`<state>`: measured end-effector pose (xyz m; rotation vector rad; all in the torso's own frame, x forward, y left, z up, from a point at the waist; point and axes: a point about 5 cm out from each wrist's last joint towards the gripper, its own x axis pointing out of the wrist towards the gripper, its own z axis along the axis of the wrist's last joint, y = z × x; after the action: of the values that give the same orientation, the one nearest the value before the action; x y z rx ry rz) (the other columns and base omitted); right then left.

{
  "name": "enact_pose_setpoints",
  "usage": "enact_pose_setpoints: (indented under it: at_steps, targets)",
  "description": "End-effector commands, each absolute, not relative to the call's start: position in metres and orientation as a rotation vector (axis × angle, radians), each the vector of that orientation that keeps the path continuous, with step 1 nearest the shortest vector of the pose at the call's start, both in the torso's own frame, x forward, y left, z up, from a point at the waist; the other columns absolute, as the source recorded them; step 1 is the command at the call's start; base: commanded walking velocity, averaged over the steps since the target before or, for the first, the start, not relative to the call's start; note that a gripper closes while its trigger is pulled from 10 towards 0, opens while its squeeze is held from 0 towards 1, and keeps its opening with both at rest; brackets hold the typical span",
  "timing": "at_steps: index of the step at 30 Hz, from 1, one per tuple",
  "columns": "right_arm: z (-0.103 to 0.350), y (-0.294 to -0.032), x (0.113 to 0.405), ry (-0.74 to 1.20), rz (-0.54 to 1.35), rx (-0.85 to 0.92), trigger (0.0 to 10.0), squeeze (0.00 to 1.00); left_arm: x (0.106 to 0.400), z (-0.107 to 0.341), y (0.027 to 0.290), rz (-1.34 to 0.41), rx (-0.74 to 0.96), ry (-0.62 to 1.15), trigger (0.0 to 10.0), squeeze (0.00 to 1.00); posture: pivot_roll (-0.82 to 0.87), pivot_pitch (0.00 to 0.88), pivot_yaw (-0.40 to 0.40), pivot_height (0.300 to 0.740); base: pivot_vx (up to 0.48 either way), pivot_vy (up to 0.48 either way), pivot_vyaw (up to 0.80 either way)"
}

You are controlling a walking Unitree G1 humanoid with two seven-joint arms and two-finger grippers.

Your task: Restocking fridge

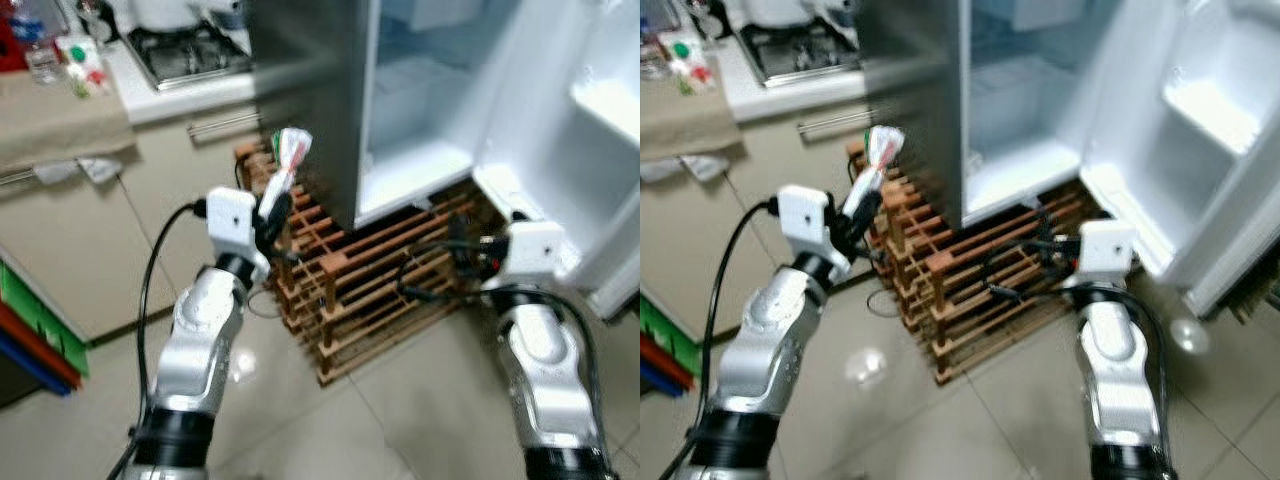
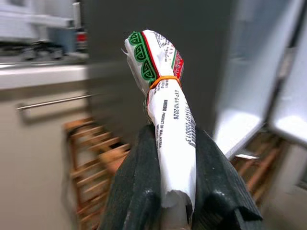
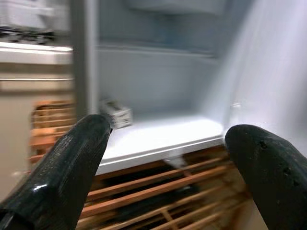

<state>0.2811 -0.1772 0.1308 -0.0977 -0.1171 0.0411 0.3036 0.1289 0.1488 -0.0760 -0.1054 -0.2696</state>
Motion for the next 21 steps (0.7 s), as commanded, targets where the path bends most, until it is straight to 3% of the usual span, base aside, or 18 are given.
enact_pose_setpoints:
  at_steps: [1, 8, 16, 21]
  targets:
    - [0.1297, -0.1818, 0.2804, -0.105, 0.031, -0.096, 10.0, 0.15, 0.3029, 0.1465, 0.1246, -0.271, -0.082, -0.096, 10.0, 0.0, -0.11, 0.0, 0.021, 0.74, 0.0, -0.472, 0.0]
    - [0.1329, -0.1799, 0.2835, -0.113, 0.04, -0.103, 10.0, 0.16, 0.3043, 0.1457, 0.1216, -0.261, -0.075, -0.093, 10.0, 0.0, -0.12, 0.0, 0.017, 0.74, 0.0, -0.455, 0.48]
    - [0.1323, -0.1791, 0.2837, -0.107, 0.047, -0.099, 10.0, 0.15, 0.305, 0.1465, 0.1207, -0.234, -0.039, -0.095, 10.0, 0.0, -0.12, 0.0, 0.013, 0.74, 0.0, -0.448, 0.0]
    - [0.1326, -0.1775, 0.283, -0.112, 0.059, -0.113, 10.0, 0.15, 0.3085, 0.1405, 0.1293, -0.166, -0.075, -0.055, 10.0, 0.0, -0.12, 0.0, 0.013, 0.74, 0.303, -0.366, 0.0]
